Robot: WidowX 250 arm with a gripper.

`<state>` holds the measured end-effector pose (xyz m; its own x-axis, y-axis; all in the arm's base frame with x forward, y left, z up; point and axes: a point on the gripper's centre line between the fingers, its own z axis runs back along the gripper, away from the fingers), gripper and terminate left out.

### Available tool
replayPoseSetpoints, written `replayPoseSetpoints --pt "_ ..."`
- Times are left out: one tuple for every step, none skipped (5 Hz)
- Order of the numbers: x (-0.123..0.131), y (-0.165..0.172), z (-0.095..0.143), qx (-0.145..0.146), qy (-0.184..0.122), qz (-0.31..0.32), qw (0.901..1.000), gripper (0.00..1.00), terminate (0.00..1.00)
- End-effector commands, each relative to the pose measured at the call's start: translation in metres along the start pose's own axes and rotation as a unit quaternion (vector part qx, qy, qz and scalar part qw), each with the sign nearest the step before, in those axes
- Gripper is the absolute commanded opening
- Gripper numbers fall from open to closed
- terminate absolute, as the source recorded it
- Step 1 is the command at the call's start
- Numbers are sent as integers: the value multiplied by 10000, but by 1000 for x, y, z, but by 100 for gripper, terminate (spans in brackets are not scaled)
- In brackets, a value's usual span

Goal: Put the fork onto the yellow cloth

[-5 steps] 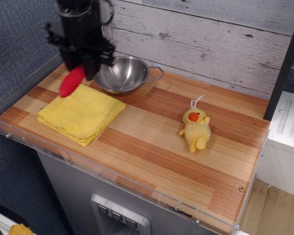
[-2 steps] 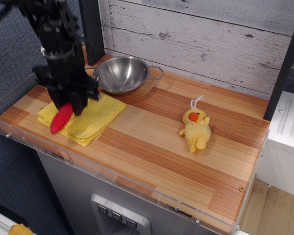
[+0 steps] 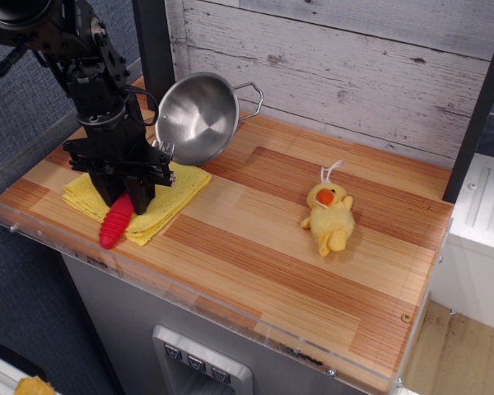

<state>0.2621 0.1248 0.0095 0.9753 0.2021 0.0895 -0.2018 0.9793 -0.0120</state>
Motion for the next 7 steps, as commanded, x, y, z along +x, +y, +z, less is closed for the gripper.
replayPoseSetpoints --pt "-2 -7 -2 -75 65 -166 9998 100 0" --pt "1 -10 0 -66 69 -283 9996 100 0" --pt "0 -14 3 -61 68 -312 9995 100 0" --pt "0 -18 5 -39 81 -338 9994 100 0" --pt "4 -22 14 -38 -8 -446 9990 100 0" --pt "15 -30 40 -66 -390 -623 9973 100 0" --pt "27 -45 87 26 -918 -872 9919 100 0"
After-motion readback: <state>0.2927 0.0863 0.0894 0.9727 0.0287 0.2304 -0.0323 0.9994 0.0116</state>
